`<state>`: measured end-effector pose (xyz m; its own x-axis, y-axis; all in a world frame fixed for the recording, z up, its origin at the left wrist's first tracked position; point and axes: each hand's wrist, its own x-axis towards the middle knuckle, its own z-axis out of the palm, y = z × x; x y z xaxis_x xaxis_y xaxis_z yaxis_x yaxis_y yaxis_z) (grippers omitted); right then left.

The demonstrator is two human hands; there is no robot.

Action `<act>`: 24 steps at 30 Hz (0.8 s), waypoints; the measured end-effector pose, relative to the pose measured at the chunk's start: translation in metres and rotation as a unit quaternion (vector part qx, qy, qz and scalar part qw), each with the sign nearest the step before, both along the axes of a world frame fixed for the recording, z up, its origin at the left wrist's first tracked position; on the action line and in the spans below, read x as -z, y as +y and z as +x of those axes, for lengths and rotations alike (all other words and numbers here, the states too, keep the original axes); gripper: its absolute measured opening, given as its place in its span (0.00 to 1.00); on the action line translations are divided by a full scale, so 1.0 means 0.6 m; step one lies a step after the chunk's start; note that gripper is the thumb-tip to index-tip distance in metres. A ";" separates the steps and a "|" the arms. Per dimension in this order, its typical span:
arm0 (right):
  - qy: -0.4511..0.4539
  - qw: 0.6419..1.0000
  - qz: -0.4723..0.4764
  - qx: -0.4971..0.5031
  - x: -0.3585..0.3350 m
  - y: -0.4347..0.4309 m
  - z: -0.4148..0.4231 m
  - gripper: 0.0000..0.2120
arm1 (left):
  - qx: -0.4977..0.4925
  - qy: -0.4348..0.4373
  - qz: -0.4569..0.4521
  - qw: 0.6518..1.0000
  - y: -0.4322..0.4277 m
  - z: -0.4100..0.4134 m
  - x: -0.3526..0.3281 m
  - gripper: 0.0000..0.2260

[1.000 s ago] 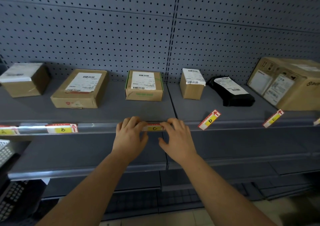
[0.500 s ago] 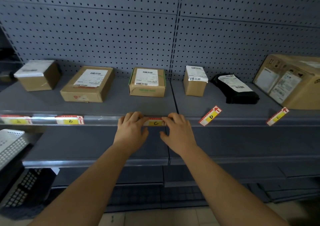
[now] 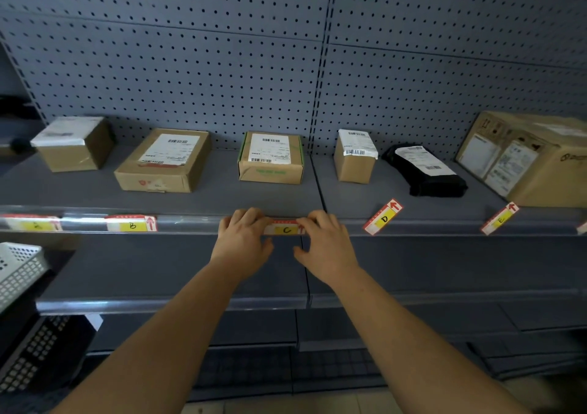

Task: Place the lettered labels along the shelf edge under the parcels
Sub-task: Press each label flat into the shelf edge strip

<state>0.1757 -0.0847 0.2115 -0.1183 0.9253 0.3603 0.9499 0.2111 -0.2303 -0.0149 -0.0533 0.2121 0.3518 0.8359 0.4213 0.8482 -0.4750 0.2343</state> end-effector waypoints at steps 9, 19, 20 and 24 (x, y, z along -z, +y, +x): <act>0.101 0.995 -0.024 0.011 -0.031 -0.096 0.119 0.22 | 0.058 -0.058 -0.038 0.996 -0.077 0.040 -0.021 0.18; 0.095 0.994 -0.042 0.027 -0.028 -0.174 0.242 0.25 | 0.091 -0.075 -0.049 0.992 -0.144 0.179 -0.012 0.18; 0.098 0.994 -0.036 0.026 -0.028 -0.170 0.251 0.24 | 0.093 -0.079 -0.048 0.991 -0.139 0.191 -0.010 0.18; 0.095 0.994 0.039 0.032 -0.046 -0.127 0.283 0.22 | 0.089 -0.086 -0.041 0.991 -0.109 0.237 -0.007 0.17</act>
